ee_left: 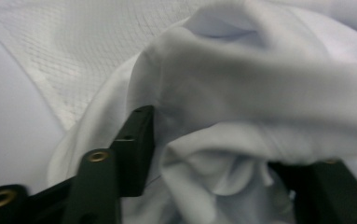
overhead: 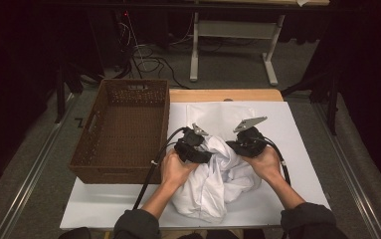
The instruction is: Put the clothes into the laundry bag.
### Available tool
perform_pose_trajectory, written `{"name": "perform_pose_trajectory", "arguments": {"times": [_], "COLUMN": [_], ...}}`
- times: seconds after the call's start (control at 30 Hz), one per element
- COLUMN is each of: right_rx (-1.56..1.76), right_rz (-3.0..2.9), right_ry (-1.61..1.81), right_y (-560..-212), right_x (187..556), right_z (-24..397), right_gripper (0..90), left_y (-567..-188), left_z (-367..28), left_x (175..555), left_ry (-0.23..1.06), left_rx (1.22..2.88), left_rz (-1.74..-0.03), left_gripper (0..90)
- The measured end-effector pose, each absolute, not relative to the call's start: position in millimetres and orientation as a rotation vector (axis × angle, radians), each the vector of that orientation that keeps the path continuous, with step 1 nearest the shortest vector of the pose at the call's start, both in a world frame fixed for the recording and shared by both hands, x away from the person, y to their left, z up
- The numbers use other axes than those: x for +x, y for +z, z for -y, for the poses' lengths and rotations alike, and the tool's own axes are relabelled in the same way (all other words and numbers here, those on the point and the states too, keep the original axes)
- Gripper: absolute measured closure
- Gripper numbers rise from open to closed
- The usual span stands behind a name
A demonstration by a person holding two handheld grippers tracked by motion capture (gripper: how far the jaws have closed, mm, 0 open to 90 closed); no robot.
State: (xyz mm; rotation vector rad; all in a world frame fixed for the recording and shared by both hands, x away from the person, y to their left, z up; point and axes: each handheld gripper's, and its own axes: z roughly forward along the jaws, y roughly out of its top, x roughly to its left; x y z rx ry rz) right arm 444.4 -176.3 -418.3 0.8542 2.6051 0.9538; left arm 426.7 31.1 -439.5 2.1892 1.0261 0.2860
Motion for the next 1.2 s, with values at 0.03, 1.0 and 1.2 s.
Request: {"name": "perform_pose_trajectory", "arguments": {"times": [0.03,1.0,1.2], "right_rx": [0.854,0.822,0.794], "right_rz": [-2.605,-2.597,-2.633], "right_ry": [0.954,1.107,1.038], "right_y": [-418,-404,-414], "right_x": [444,436,428], "right_z": [176,173,171], "right_gripper": [90.0,90.0,90.0], "left_y": [-442,-466,-461], "left_z": [-30,6,0], "left_x": [430,438,439], "left_ry": [0.264,0.258,0.242], "left_rx": [2.191,2.359,2.351], "left_rz": [-1.031,-1.055,-1.068], "left_gripper": [47.6,86.0,66.4]}}
